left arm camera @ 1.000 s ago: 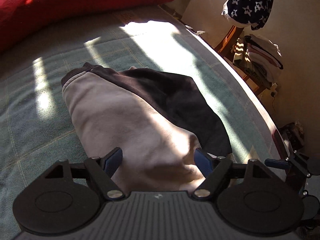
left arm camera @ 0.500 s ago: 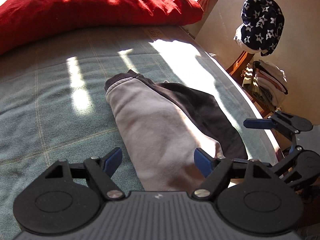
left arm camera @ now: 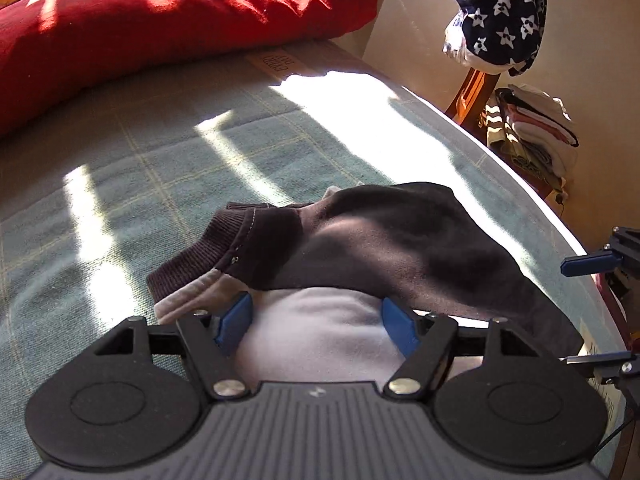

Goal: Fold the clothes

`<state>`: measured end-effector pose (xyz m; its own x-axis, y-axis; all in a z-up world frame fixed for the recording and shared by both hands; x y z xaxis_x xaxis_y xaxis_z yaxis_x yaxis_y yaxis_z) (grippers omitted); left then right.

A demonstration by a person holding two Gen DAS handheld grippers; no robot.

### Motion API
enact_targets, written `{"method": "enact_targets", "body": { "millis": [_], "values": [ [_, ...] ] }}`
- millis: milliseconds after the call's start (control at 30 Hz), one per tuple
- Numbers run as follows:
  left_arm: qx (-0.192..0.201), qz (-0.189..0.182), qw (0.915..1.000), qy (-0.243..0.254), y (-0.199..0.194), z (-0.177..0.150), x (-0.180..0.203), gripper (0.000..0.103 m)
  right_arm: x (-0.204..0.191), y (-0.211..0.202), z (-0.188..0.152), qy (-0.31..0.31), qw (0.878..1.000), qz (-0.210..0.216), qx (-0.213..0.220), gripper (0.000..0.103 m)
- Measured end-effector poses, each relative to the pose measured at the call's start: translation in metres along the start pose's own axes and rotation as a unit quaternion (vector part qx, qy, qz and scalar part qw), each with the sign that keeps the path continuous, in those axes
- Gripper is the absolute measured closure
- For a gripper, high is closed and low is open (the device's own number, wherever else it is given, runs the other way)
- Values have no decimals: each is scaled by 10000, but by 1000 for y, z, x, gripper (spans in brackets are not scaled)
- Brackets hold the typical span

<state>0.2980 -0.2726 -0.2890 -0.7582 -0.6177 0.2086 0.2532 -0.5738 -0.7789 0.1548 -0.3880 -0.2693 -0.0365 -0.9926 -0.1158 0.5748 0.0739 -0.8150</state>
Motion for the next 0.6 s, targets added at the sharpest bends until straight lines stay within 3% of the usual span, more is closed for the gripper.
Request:
{"method": "enact_targets", "body": {
  "millis": [67,167,267,333,400,467,600],
  "values": [
    [-66,100,9999,104,-5,7,1,30,6,2,0,108,9999,-27,7,4],
    [64,103,9998,-126,-12,25,3,32,13,6,2,305,9995,-17,-41,4],
    [204,-324,9991,-161,-11,35,15,26,12,4,11,393,9991,135,67,4],
    [-42,-335,9993,-159,3,29,15,26,9,5,21,424,9984,358,131,4],
    [-255,-46,9996,-118,19,18,1,27,0,8,30,418,9961,763,139,2],
    [-142,-190,9990,-384,21,18,-5,27,-13,10,37,394,9906,1300,173,1],
    [-201,-122,9996,-169,23,21,0,27,-42,27,20,293,9769,2076,-416,0]
  ]
}}
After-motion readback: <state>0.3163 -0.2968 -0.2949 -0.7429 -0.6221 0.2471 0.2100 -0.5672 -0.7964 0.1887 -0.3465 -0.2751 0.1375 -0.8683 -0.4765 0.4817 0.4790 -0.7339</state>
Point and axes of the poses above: each gripper's, at about its wrist camera, not at the fingertips, and y roughly the way its jaws point, x to its right, z to its top, the point moved 10 cm from there along y, roughly the way its jaws point, and after that the axes turned 5 degrees about y, right-handed, at the moved point
